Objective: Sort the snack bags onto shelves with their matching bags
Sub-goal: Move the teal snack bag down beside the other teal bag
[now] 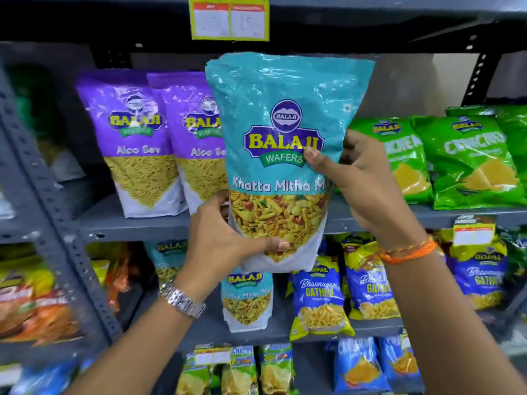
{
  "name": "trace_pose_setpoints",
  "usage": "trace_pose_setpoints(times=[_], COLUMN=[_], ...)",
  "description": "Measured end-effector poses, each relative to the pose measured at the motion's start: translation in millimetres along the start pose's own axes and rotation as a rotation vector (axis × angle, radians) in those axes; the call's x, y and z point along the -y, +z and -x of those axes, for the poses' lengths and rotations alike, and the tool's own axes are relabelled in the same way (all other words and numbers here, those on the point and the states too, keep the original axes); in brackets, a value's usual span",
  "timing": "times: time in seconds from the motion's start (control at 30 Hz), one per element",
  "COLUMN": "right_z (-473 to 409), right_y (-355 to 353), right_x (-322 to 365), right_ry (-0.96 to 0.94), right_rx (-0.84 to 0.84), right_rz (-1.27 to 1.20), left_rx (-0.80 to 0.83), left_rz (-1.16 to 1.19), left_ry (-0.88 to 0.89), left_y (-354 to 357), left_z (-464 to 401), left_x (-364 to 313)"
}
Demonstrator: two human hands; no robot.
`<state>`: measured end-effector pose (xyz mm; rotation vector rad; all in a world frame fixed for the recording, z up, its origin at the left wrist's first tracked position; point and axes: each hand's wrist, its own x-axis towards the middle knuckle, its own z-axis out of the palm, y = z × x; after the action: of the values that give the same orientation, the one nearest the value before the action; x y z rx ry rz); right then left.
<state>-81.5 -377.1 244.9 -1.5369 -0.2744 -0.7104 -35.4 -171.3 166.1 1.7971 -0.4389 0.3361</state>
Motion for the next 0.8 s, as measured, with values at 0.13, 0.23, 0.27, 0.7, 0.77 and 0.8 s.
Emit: trace_pose_setpoints(times=[0.13,0.23,0.27,0.7,0.77,0.8], right_z=[33.5,55.7,63.8,181.9,192.5,196.7], right_y=[52.1,93.4,107.6,218.6,224.5,227.1], right_x=[-22.8,-49.5,-58.7,-200.7,-223.6,-234.1], right_ry=[0.047,0.11,0.135,0.393,0.457,0.485], right_rx=[0.07,0.11,0.126,0.186,0.192,0.196], right_rz=[-0.051,-0.065,-0.058,0.096,0.102,0.108], left_rx=[-0.037,-0.076,-0.081,-0.069,-0.024,-0.004], left_rz=[-0.02,-0.041,-0.042,-0.038,-0.042,-0.053], left_ry=[-0.09,-0.156,-0.181,-0.461,-0.492,-0.506], left_y=[-56.2,-93.6,-105.1,-156.6,-154.5,-153.9], left_z=[38.1,63.4,71.7,160.7,168.3,170.2], left_x=[31.2,60.2,71.3,246.6,268.2,277.8])
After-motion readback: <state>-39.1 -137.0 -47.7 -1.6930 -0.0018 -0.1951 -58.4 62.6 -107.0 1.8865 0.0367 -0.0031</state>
